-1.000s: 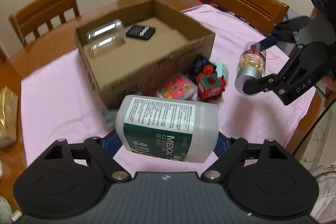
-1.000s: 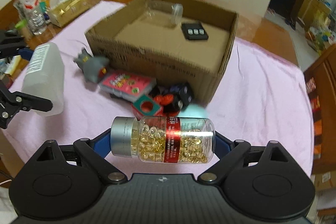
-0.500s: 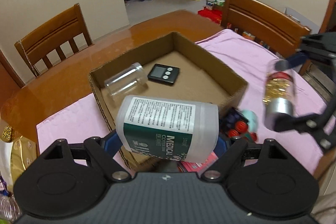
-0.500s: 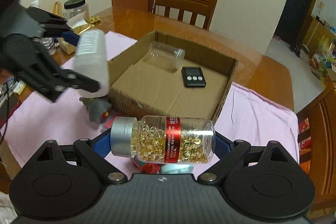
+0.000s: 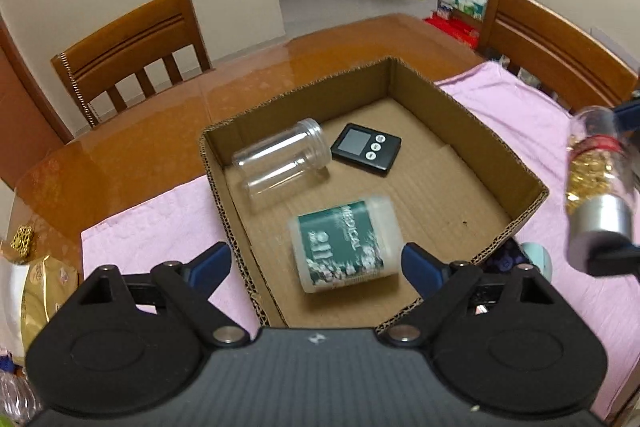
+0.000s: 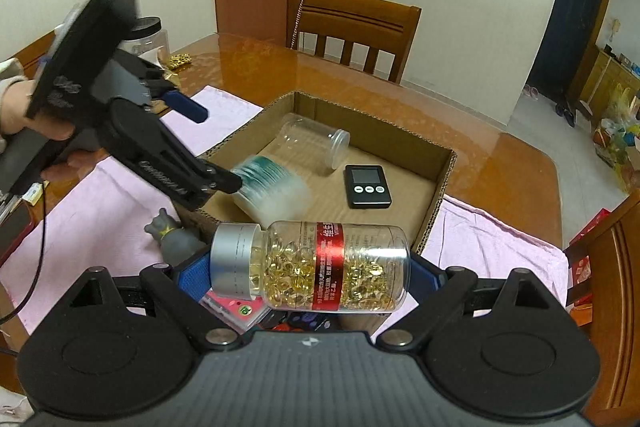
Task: Organize rigid objects
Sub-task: 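Lower the white bottle into the box and open the left tool while right carries capsules, then lower the capsule bottle into the box and open the right tool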
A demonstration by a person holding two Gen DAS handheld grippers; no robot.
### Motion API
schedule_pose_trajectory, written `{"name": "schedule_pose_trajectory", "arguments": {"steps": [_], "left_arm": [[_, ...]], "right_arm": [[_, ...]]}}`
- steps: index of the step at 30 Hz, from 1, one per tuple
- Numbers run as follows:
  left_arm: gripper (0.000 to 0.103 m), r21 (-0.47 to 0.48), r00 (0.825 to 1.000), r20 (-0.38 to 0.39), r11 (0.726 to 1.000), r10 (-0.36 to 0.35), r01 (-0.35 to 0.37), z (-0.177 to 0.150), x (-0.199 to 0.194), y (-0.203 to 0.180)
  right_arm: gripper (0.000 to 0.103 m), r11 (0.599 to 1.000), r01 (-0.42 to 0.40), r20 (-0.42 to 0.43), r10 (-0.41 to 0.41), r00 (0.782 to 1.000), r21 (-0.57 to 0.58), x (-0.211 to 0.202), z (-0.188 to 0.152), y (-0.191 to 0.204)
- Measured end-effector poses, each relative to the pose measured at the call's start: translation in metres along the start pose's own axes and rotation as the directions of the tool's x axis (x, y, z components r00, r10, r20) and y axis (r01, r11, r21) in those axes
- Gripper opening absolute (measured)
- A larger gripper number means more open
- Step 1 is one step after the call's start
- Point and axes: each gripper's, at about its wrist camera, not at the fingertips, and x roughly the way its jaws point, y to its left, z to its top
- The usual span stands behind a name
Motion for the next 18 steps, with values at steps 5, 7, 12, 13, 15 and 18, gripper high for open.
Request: {"name": "schedule_pose_trajectory", "arguments": {"steps": [5,7,12,13,15,18], "left_arm": [[0.098,-0.06,0.999,0.034,0.998,0.011,-0.009,-0.012,-0.015,0.003],[0.099,-0.091,0.999,0.051,0.996,0.019,-0.014,-0.018,-0.022,0.004],[0.102,-0.187,0.995,0.088,0.982,0.041,-0.024,-0.034,-0.038,0.003],[0.102,-0.201,0.994,0.095,0.979,0.05,-0.03,-0.037,-0.04,0.002],[0.102,-0.232,0.992,0.106,0.972,0.065,-0.039,-0.044,-0.044,0.001],[0.102,-0.281,0.991,0.1,0.958,0.094,-0.062,-0.054,-0.045,0.002]], "right_arm": [[0.096,1.0,-0.001,-0.009,0.001,1.0,0.004,0.011,0.005,-0.007],[0.096,1.0,-0.001,-0.011,0.001,1.0,0.005,0.016,0.009,-0.01],[0.096,1.0,-0.004,-0.023,0.004,1.0,0.003,0.032,0.019,-0.018],[0.096,1.0,-0.005,-0.029,0.005,1.0,0.002,0.035,0.021,-0.02],[0.096,1.0,-0.002,-0.035,0.002,0.999,-0.003,0.044,0.026,-0.024],[0.096,1.0,0.012,-0.049,-0.013,0.999,-0.022,0.059,0.035,-0.029]]}}
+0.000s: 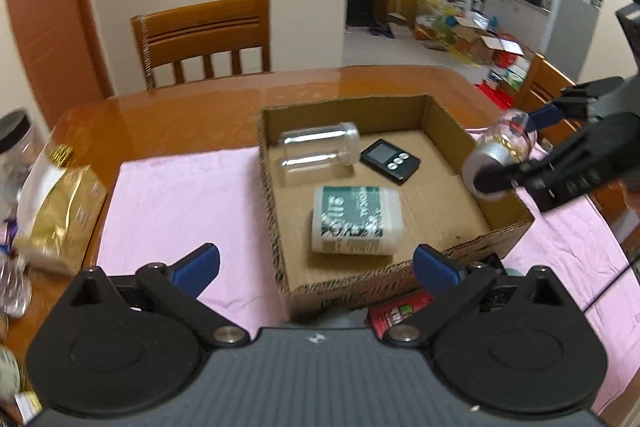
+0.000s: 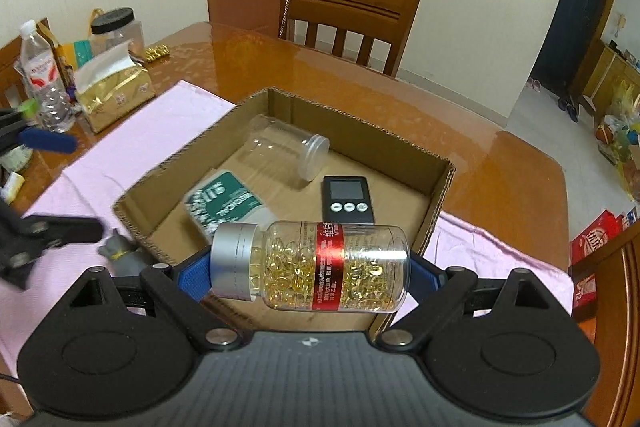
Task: Organize rigid objects
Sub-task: 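Lower the capsule bottle into the box and open the right tool, then close the left tool on the grey cat figure while the right tool approaches the red TS toy car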
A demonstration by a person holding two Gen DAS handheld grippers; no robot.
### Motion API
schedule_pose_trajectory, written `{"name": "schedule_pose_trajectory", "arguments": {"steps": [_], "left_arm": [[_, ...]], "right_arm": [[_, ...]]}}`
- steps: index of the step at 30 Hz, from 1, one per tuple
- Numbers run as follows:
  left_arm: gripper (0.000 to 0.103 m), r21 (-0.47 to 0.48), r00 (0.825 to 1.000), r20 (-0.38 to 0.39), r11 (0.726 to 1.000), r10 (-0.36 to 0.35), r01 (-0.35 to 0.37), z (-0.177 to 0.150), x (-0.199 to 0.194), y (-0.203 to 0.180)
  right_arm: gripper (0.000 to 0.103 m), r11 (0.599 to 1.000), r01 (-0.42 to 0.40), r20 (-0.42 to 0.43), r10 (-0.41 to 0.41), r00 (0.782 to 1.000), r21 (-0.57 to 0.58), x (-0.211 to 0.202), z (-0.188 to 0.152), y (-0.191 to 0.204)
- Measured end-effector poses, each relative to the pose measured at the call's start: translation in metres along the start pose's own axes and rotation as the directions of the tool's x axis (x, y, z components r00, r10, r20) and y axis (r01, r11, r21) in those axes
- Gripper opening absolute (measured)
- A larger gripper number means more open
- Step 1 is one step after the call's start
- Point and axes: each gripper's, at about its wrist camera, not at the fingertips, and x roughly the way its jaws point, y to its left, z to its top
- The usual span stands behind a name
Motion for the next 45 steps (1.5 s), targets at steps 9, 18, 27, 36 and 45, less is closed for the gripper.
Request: {"name": "schedule_pose_trajectory", "arguments": {"steps": [9,18,27,36,45], "left_arm": [[0.102,-0.027,0.991,-0.015,0.991,0.13,-0.131,-0.023,-0.001,0.004],[0.102,-0.057,0.989,-0.037,0.987,0.145,-0.147,-0.034,-0.008,0.006],[0.102,-0.063,0.993,-0.044,0.991,0.113,-0.116,-0.055,-0.015,0.001],[0.102,-0.078,0.99,-0.042,0.988,0.131,-0.134,-0.07,-0.015,-0.001],[0.102,-0.058,0.993,-0.056,0.993,0.102,-0.105,-0.077,-0.01,-0.006]], "right_arm": [[0.097,0.999,0.05,-0.011,-0.05,0.999,0.009,0.034,0.029,-0.021],[0.103,0.997,0.076,0.028,-0.076,0.997,0.013,0.02,0.034,-0.021],[0.103,0.989,0.103,-0.019,-0.102,0.995,0.108,-0.002,-0.019,-0.002],[0.103,0.938,0.184,-0.124,-0.153,0.98,0.294,0.003,-0.079,0.012],[0.103,0.905,0.236,-0.155,-0.192,0.969,0.355,0.019,-0.101,0.023]]}}
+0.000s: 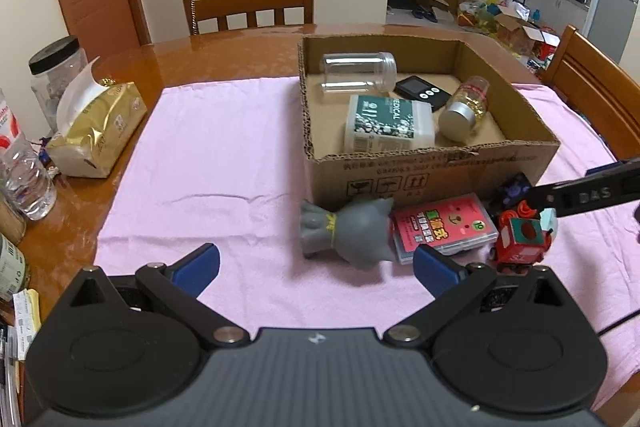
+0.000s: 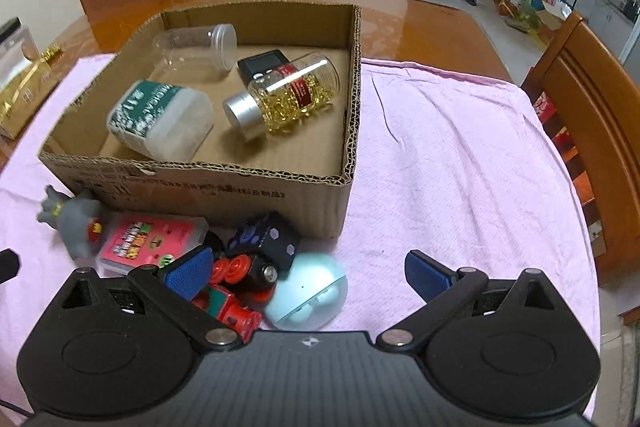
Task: Organize rigid objects
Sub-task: 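Close the left tool on the grey cat figure while the right tool approaches the red TS toy car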
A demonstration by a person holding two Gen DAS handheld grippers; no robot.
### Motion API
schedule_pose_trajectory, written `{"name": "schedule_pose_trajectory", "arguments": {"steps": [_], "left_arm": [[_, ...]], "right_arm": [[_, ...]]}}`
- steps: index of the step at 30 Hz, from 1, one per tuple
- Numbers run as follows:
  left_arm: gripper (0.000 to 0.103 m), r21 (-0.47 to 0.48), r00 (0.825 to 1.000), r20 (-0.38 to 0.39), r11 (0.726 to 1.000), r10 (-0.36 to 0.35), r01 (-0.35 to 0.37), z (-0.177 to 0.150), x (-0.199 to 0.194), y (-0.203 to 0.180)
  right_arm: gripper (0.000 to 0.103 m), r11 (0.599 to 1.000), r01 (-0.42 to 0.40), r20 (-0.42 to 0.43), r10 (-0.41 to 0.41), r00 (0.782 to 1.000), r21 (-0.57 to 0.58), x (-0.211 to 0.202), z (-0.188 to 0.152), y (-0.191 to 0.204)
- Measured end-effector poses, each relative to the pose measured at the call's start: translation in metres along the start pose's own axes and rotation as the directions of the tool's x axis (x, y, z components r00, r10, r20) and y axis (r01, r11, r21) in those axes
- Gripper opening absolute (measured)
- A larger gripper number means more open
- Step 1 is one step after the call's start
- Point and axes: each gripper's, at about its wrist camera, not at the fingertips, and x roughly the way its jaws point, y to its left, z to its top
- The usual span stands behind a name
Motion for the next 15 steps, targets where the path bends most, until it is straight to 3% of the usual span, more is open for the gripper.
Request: {"name": "schedule_pose_trajectory", "arguments": {"steps": [4,15], "left_arm": [[0.102,-0.002,1.0,-0.005,1.0,-0.006,0.006,-0.002,0.0,0.001],[0.102,-0.001,1.0,-0.005,1.0,-0.013,0.013,-0.006,0.001,0.008]], "right_arm": [[0.103,1.0,0.024,-0.024,-0.024,0.999,-0.017,0.01,-0.002,0.005],[0.103,0.999,-0.01,-0.072,0.006,0.997,-0.048,-0.005,-0.032,0.011]]}}
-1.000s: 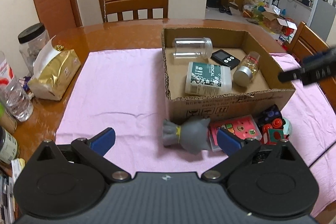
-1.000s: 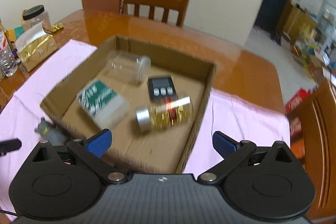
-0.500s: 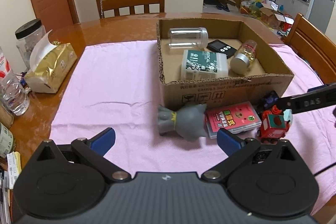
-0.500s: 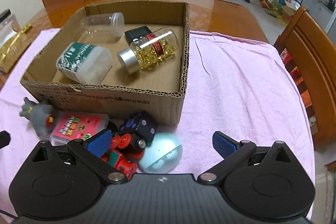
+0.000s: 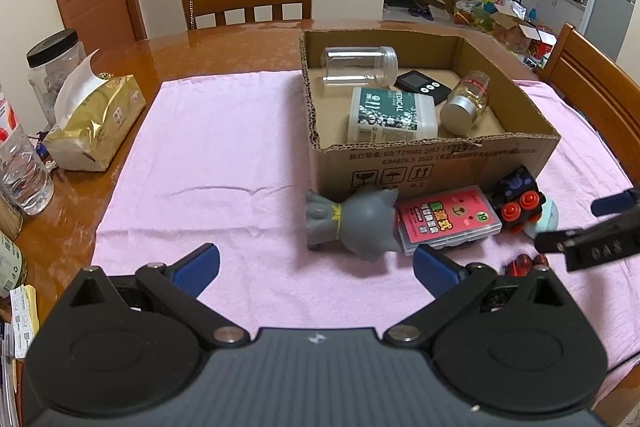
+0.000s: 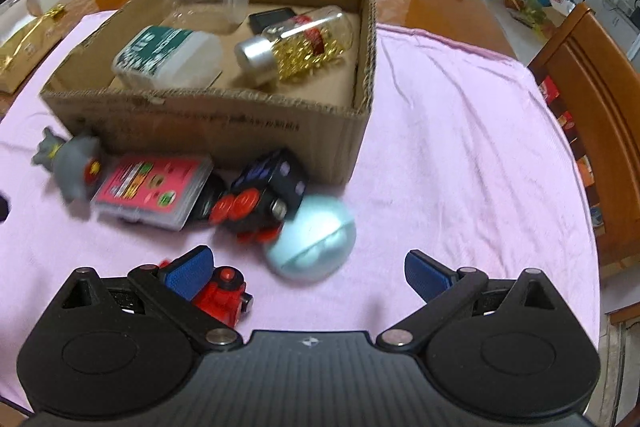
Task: Organize rigid objects
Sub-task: 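Close the left tool on the grey cat figure while the right tool approaches the red TS toy car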
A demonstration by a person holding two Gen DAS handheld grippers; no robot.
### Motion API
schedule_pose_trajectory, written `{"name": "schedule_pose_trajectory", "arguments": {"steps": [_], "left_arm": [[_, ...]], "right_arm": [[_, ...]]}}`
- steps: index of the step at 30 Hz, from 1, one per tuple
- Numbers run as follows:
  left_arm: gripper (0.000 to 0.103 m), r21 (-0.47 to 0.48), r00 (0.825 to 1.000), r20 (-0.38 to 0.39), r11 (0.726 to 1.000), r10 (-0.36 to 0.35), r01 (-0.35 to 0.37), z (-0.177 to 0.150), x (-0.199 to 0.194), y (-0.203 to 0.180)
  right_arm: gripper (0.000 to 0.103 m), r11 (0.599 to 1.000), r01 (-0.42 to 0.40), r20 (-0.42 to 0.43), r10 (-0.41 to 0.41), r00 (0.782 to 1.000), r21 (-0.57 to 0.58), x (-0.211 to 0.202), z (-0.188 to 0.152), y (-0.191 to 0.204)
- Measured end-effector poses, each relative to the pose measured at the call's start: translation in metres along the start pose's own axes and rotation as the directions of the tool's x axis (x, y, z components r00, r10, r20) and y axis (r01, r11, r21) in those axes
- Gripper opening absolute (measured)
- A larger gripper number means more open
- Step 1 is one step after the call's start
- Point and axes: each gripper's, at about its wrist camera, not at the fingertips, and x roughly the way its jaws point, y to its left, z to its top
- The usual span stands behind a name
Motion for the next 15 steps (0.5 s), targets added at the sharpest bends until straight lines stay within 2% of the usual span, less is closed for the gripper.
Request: {"name": "schedule_pose_trajectory", "arguments": {"steps": [4,8,11,15], "left_arm": [[0.102,0.003,1.0,0.001,1.0,-0.001,0.001,-0.002,0.001,0.002],[0.102,0.016,1.0,-0.004,1.0,-0.003,0.003,-0.004,0.002,0.002],[0.102,0.031,1.0,-0.011,1.0,-0.006,0.007,-0.006,0.003,0.002],[0.102,0.064,1.0,-0.018,0.998,-0.013,0.014,-0.007,0.006,0.001]], "right_arm": [[0.103,0.999,-0.042,0.009,0.042,0.999,0.007,-0.015,-0.011,0.007],[0.103,0.995,-0.102,-0.018,0.102,0.995,-0.018,-0.011,-0.021,0.032],[0.103,0.996,-0.068,-0.02,0.067,0.998,-0.06,0.0,-0.029,0.054],[0.103,0.999,-0.03,-0.023,0.029,0.999,-0.037,0.011,-0.036,0.058]]}}
